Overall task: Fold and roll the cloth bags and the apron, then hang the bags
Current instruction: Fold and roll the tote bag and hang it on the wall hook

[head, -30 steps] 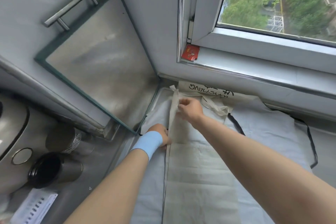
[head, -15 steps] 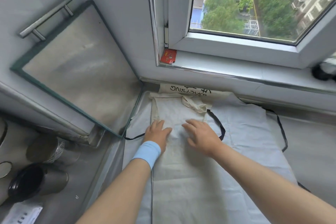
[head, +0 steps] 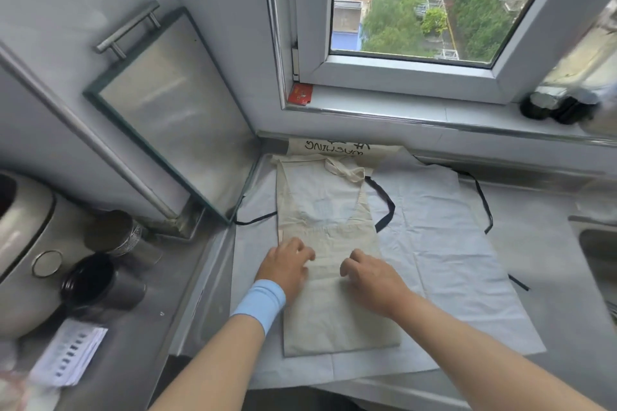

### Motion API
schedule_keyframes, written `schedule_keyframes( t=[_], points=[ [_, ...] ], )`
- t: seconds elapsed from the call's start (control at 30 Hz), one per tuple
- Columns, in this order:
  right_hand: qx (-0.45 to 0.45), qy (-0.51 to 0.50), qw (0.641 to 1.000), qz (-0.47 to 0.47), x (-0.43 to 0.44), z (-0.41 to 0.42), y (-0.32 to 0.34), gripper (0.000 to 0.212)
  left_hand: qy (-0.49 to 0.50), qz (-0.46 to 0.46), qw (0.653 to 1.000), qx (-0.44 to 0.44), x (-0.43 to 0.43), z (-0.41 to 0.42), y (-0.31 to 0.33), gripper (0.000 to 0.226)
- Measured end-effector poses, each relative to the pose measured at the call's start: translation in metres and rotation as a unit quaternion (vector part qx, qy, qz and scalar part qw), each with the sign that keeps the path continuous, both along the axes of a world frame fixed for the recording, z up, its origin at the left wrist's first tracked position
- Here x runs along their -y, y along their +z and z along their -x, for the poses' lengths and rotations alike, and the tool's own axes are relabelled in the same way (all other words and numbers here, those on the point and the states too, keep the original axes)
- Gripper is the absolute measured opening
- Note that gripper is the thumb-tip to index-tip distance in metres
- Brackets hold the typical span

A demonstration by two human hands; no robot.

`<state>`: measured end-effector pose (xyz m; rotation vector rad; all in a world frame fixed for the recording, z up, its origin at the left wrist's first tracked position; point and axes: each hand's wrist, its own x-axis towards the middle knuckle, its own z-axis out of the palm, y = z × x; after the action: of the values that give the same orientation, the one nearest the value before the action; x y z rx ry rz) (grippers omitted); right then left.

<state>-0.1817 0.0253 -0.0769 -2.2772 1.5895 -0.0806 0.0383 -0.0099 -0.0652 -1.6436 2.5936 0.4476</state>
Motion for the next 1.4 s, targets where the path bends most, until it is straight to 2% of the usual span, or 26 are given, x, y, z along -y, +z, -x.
schedule_keyframes(
  t=[0.07,0.13,0.23,0.3,0.5,0.57,0.63,0.73,0.87,1.0,1.07,1.13,1.23,1.3,1.4],
  points=[
    [0.002,0.015,0.998,-0.054,-0.020,0.003,0.001,0.022,-0.038,-0.062,0.997,-0.011,-0.026,0.009,0.004,0.022],
    [-0.015,0.046,0.996,-0.078,-0.043,0.008,0.001,0.035,-0.067,-0.105,0.992,0.016,-0.051,0.016,0.002,0.023],
    [-0.068,0.098,0.990,-0.069,-0.071,0.014,0.001,0.058,-0.094,-0.106,0.987,0.072,-0.080,0.017,-0.007,0.051],
    [-0.111,0.104,0.987,-0.045,-0.075,0.015,-0.001,0.062,-0.096,-0.099,0.986,0.090,-0.088,0.012,-0.012,0.064],
    [-0.224,0.140,0.960,0.092,-0.096,0.006,-0.007,0.013,-0.070,-0.095,0.990,0.083,-0.106,0.010,-0.009,0.060],
    [-0.183,0.115,0.972,0.088,-0.096,0.004,-0.001,0.013,-0.066,-0.090,0.990,0.088,-0.108,0.008,-0.005,0.060],
    [-0.112,0.063,0.989,0.074,-0.090,0.008,0.009,0.023,-0.042,-0.103,0.991,0.079,-0.107,0.008,0.008,0.047],
    [-0.037,0.033,0.999,0.013,-0.084,0.016,0.035,0.035,0.010,-0.156,0.985,0.077,-0.091,0.011,0.036,0.028],
    [-0.092,0.004,0.982,-0.164,-0.066,0.025,0.066,0.021,0.005,-0.255,0.964,0.079,-0.068,0.013,0.075,0.019],
    [0.010,-0.046,0.944,-0.328,-0.034,0.035,0.098,0.011,0.059,-0.376,0.924,0.040,-0.043,0.003,0.102,0.015],
    [0.055,-0.068,0.940,-0.329,-0.019,0.038,0.104,0.012,0.097,-0.405,0.909,-0.013,-0.031,-0.004,0.104,0.016],
    [0.070,-0.086,0.956,-0.273,-0.004,0.039,0.102,0.012,0.110,-0.368,0.922,-0.042,-0.018,-0.011,0.099,0.016],
    [0.068,-0.112,0.978,-0.163,0.013,0.038,0.087,0.012,0.105,-0.236,0.965,-0.041,-0.002,-0.017,0.085,0.014],
    [0.083,-0.129,0.977,-0.148,0.025,0.035,0.072,0.011,0.124,-0.184,0.974,-0.048,0.009,-0.020,0.072,0.014],
    [0.084,-0.143,0.973,-0.160,0.042,0.028,0.051,0.010,0.139,-0.185,0.972,-0.035,0.023,-0.016,0.050,0.009]
  ],
)
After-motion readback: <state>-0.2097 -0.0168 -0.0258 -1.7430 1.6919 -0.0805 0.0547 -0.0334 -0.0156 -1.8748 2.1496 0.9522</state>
